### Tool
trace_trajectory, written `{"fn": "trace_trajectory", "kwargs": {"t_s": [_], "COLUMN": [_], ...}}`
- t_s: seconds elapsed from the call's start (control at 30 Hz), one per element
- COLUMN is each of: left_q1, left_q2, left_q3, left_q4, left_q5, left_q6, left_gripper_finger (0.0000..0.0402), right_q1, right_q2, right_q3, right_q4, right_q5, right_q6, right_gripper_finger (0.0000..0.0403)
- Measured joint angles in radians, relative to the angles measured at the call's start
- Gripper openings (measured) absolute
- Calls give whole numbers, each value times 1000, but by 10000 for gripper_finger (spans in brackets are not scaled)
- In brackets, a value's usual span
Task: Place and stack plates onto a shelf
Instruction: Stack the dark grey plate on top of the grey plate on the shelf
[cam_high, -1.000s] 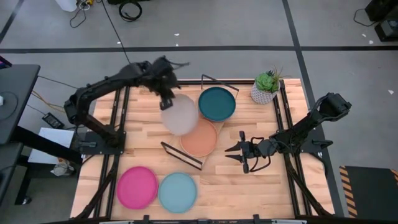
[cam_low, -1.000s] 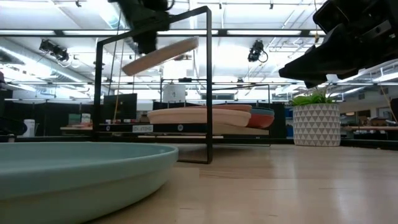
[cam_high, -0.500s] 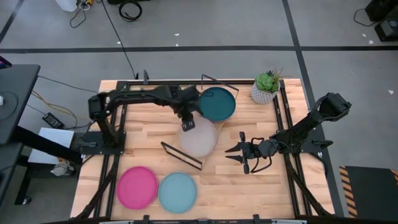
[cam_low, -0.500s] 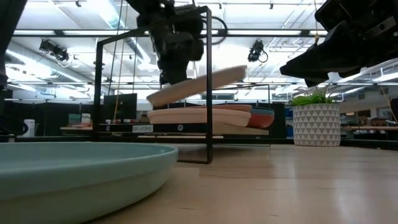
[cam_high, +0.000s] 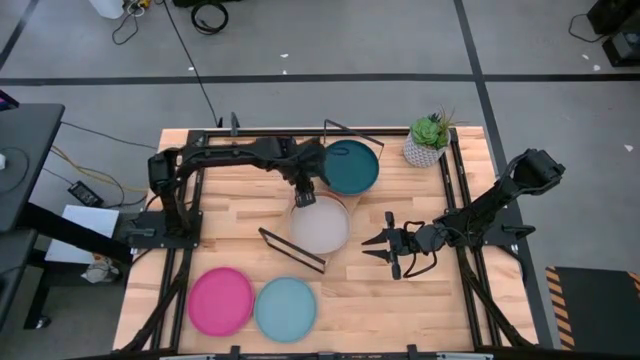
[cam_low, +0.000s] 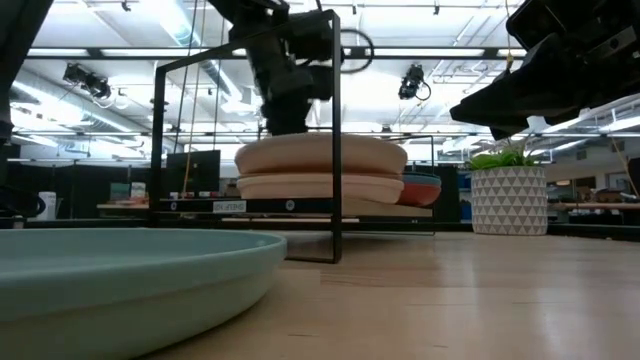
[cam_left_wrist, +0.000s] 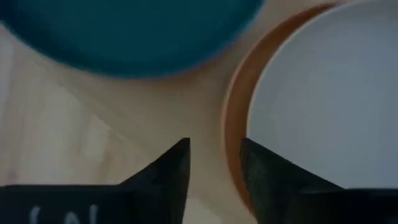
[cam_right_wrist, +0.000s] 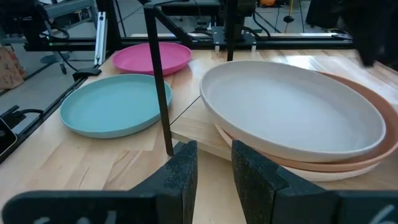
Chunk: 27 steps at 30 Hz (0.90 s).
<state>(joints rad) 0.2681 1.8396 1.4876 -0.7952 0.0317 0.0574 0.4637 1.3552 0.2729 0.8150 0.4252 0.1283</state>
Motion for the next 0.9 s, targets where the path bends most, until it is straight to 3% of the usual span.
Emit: {"fn": "trace_trajectory", "kwargs": {"t_s": [0.07, 0.2, 0.37, 0.53, 0.73, 0.9], "left_q1": [-5, -59, -123, -159, -218, -352], "left_q2": [-2, -3, -7, -90, -217, -277], "left_q3": [35, 79, 79, 78, 77, 76], "left_q4": [-3, 14, 24, 3, -37, -89], "left_q5": [62, 294, 197, 127, 111, 106], "left_q6": [73, 203, 260, 288, 227, 208], "left_gripper_finger": [154, 153, 143, 142, 142, 142], "right_q1": [0, 0, 0, -20, -34, -35], "right_q2": [0, 0, 37, 139, 241, 280], "right_q3": [0, 0, 1, 39, 131, 153], "right_q4": [-1, -4, 17, 60, 61, 53], "right_q5": [0, 0, 63, 148, 179, 246], "right_q6": [0, 0, 2, 6, -42, -82], "right_gripper_finger": [105, 105, 105, 105, 105, 105]}}
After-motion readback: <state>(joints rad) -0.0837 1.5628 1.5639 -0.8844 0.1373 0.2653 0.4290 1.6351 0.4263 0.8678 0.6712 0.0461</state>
